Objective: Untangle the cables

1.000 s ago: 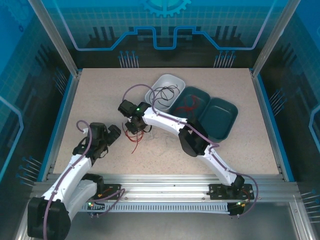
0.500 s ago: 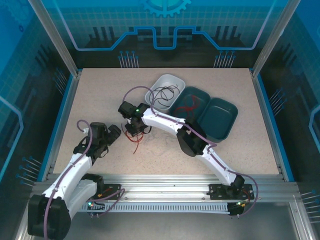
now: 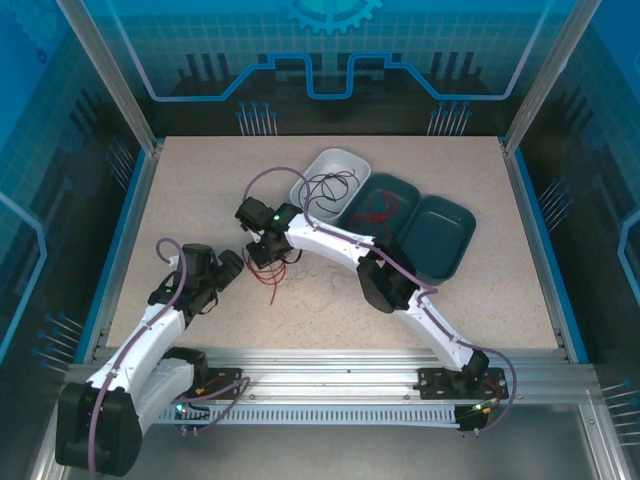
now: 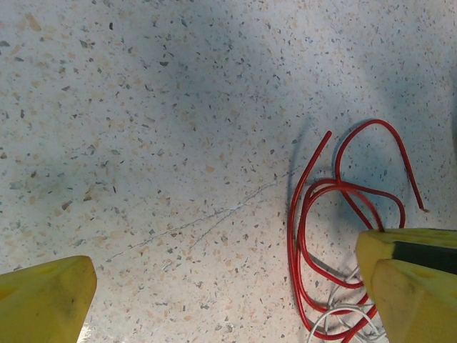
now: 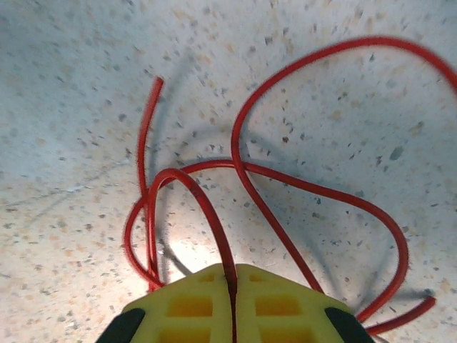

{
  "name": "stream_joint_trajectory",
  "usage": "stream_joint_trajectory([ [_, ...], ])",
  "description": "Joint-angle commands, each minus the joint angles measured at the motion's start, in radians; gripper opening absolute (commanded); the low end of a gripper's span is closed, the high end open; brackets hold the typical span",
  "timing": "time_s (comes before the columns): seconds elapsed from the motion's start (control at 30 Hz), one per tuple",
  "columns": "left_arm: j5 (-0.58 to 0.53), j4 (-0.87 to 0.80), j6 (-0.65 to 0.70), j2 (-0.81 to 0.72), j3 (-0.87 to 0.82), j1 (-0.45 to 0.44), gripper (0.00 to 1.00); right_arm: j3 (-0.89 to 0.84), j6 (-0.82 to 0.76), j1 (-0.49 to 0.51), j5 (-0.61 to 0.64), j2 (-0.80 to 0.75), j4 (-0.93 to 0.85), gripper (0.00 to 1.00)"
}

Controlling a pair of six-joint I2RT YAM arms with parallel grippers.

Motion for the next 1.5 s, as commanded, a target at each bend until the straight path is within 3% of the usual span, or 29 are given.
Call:
stream_joint_trajectory([
  [0.0, 0.049, 0.033, 0.030, 0.003, 0.016, 0.009, 0.99, -0.022, -0.009, -0.005, -0.009, -0.098, 0.033, 0.07],
  [0.33, 0.116, 0.080, 0.062, 0.010, 0.014, 0.010, 0.99, -0.220, -0.010, -0.009, 0.039, -0.310, 0.179, 0.01],
  [0.63, 0.255, 0.173, 0.100, 0.046, 0.016, 0.010, 0.97, -0.418, -0.006, -0.011, 0.070, -0.495, 0.328, 0.00],
  [1.13, 0.396, 0.291, 0.100, 0.032, 0.010, 0.009, 0.83, -0.727, 0.003, -0.025, 0.204, -0.767, 0.527, 0.00],
  [1.33, 0.416, 0.336, 0.015, -0.050, 0.004, 0.009, 0.83, -0.826, 0.004, -0.036, 0.201, -0.835, 0.604, 0.00],
  [1.47, 0.395, 0.315, -0.118, -0.077, 0.040, 0.009, 0.85, -0.889, -0.015, -0.035, 0.211, -0.866, 0.668, 0.00],
])
